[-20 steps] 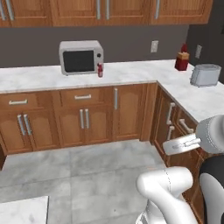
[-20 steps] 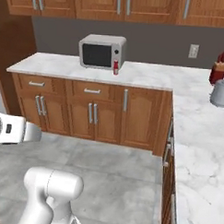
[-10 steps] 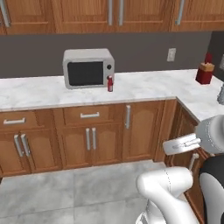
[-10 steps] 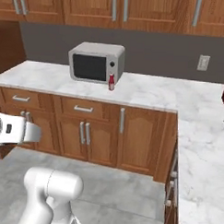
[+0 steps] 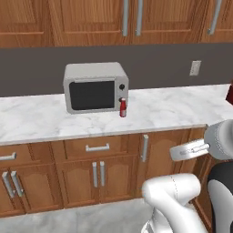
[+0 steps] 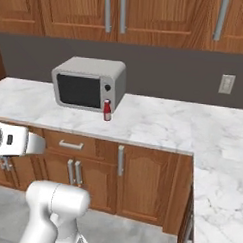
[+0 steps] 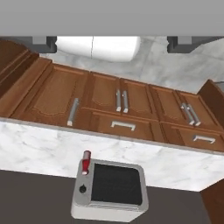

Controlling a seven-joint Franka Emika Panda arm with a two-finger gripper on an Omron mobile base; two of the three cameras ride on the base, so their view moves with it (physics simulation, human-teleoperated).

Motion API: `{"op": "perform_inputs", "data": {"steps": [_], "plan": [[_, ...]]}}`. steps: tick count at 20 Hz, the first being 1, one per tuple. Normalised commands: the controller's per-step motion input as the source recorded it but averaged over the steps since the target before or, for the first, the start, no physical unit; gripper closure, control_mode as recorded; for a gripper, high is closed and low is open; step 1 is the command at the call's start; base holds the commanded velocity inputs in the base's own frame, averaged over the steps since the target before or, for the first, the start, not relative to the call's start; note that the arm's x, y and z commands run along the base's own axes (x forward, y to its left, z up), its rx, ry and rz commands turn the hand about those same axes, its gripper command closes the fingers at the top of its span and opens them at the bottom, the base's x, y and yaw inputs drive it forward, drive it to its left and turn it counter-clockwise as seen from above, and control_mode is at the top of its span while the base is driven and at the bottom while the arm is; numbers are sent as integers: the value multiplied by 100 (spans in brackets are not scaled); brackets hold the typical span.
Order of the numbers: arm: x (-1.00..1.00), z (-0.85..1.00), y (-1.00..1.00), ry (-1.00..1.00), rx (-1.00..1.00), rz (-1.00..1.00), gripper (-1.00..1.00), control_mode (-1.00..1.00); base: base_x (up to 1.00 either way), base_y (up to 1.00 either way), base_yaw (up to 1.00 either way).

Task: Place the ketchup and condiment bottle from the counter to the top shelf of the fridge. If the existing items in the fridge are on the top shelf, move them to other shelves.

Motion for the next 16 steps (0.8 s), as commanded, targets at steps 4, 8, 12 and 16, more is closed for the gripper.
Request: {"op": "perform_inputs", "data": {"steps": [4, 8, 12, 16], "plan": [[0, 0, 0, 0, 0, 0, -100, 100, 95, 0, 0], [0, 0, 0, 0, 0, 0, -100, 100, 71, 0, 0], [12, -4, -2, 0, 0, -1, -100, -100, 40, -2, -1], [62, -31, -15, 2, 1, -6, -100, -100, 0, 0, 0]]}}
